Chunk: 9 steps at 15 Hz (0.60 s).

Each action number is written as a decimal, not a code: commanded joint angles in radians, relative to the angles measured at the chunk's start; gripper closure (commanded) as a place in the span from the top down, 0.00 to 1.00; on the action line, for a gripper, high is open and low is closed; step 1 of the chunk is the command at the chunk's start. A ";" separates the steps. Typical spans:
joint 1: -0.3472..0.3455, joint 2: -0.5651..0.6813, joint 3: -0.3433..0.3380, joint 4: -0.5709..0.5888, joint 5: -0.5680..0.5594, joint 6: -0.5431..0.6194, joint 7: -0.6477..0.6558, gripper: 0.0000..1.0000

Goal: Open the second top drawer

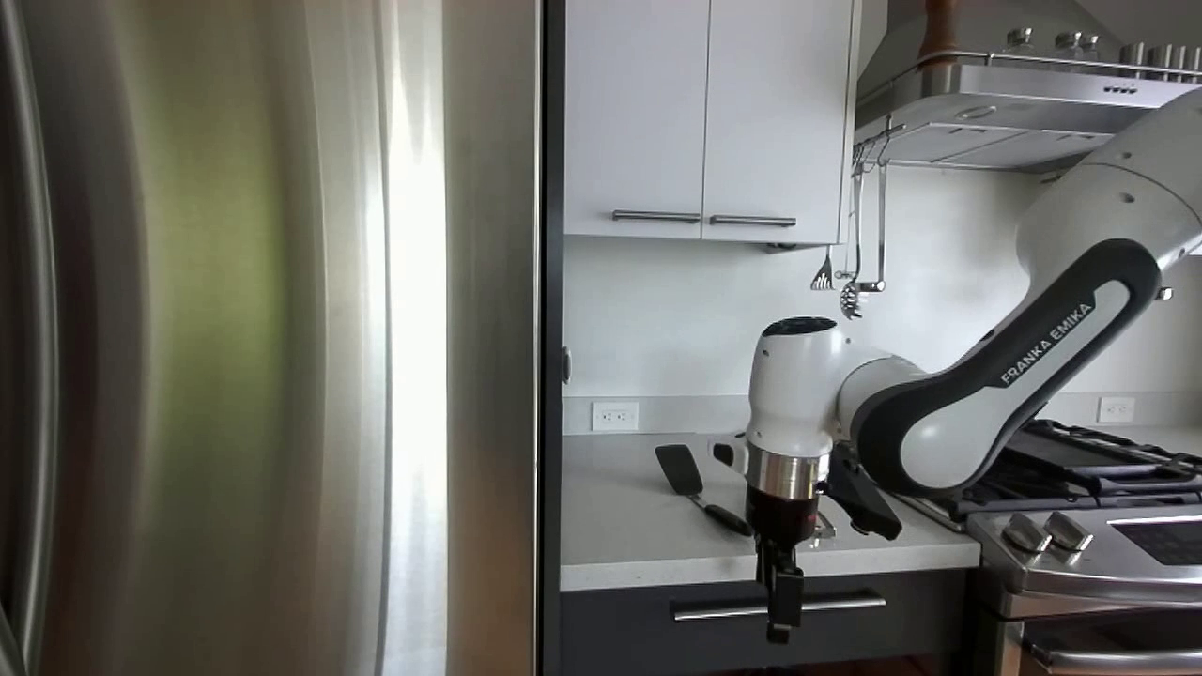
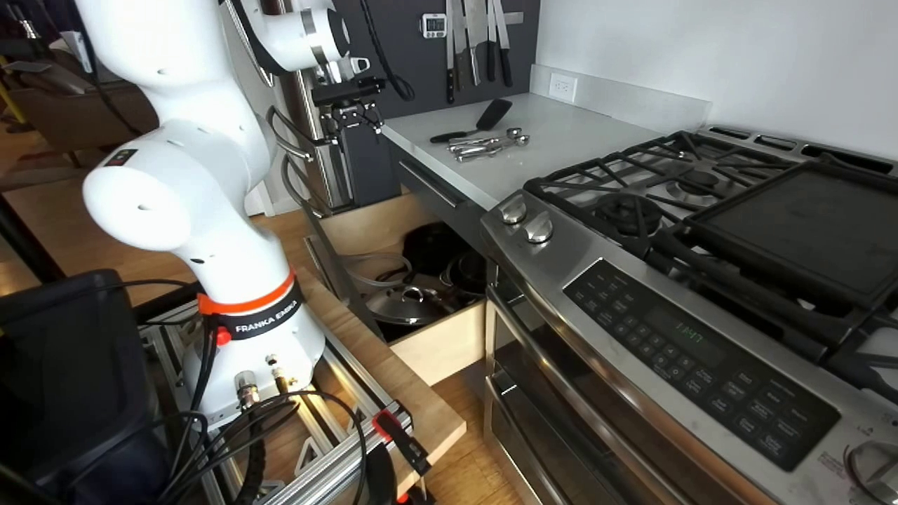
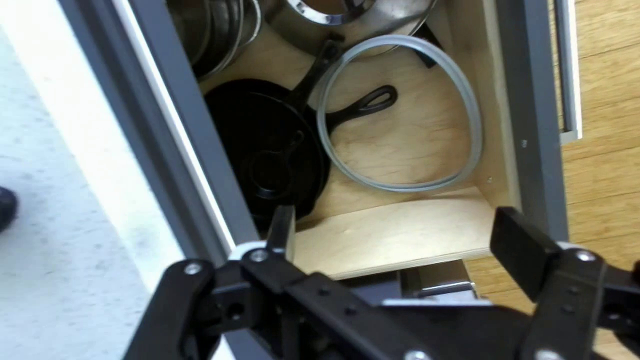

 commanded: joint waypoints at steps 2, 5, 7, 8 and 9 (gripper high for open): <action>-0.171 -0.087 0.117 0.052 0.008 -0.024 0.151 1.00; -0.229 -0.004 0.142 0.067 -0.005 -0.010 0.221 1.00; -0.189 -0.046 0.105 0.065 -0.001 -0.002 0.174 1.00; -0.189 -0.043 0.103 0.066 -0.001 -0.002 0.172 1.00; -0.188 -0.043 0.103 0.066 -0.001 -0.002 0.172 1.00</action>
